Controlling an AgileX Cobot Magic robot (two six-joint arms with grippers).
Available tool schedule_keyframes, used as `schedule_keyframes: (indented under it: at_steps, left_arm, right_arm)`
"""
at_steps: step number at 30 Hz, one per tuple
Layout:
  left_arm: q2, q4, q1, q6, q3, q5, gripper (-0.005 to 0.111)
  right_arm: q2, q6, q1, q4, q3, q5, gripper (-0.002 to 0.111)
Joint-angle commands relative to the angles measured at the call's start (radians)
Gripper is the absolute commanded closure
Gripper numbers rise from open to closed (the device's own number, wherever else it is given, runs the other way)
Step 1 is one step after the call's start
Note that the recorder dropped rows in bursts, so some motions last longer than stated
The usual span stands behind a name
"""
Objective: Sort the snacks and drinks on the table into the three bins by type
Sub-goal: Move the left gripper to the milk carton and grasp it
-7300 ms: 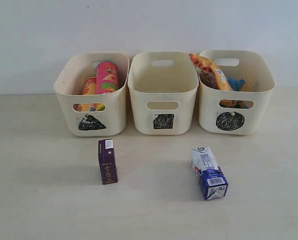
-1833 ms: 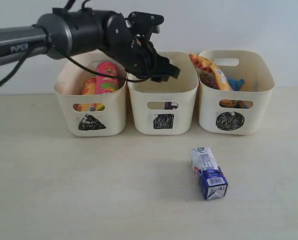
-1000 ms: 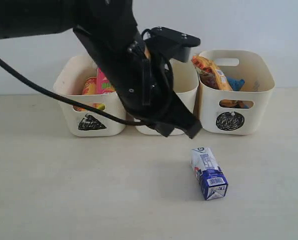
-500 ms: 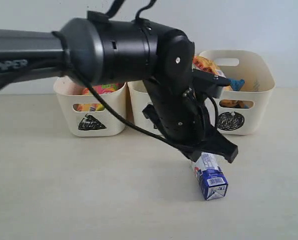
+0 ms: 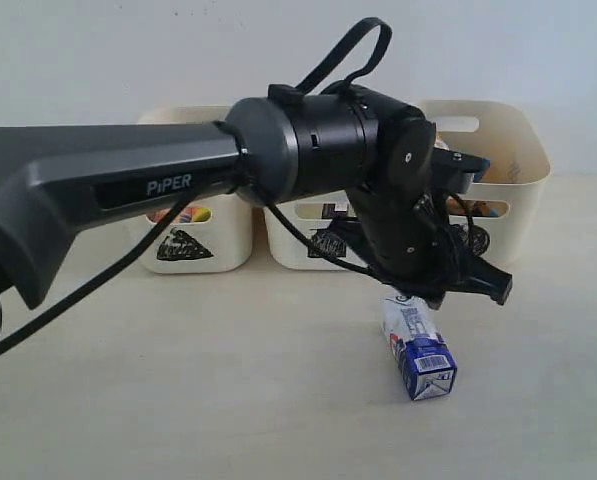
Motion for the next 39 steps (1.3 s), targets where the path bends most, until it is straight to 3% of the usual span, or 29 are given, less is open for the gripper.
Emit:
schedule_keyframes:
  at_steps: [1,3,4,8,16,26,33,39]
  left_arm:
    - [0.025,-0.015,-0.004,-0.011,-0.019,-0.047,0.03]
    - [0.038,-0.024,-0.004,-0.004,-0.019,-0.057,0.004]
    - [0.043,-0.024,-0.004,-0.002,-0.019,-0.066,-0.003]
    - [0.076,0.011,-0.002,-0.094,-0.019,-0.122,0.003]
    - [0.147,0.107,0.002,-0.196,-0.019,-0.158,0.028]
    - [0.161,0.105,0.006,-0.219,-0.039,-0.167,0.029]
    - [0.097,0.128,0.006,-0.002,-0.1,0.002,0.029]
    - [0.042,0.15,0.006,0.49,-0.109,0.211,0.029]
  right_arm:
    - [-0.005,0.0,-0.003,0.002,0.005,-0.008,0.108]
    - [-0.005,0.0,-0.003,0.002,0.005,-0.008,0.108]
    - [-0.005,0.0,-0.003,0.002,0.005,-0.008,0.108]
    - [-0.005,0.0,-0.003,0.002,0.005,-0.008,0.108]
    - [-0.005,0.0,-0.003,0.002,0.005,-0.008,0.108]
    - [-0.005,0.0,-0.003,0.002,0.005,-0.008,0.108]
    - [-0.005,0.0,-0.003,0.002,0.005,-0.008,0.108]
    - [-0.005,0.0,-0.003,0.002,0.005,-0.008,0.108]
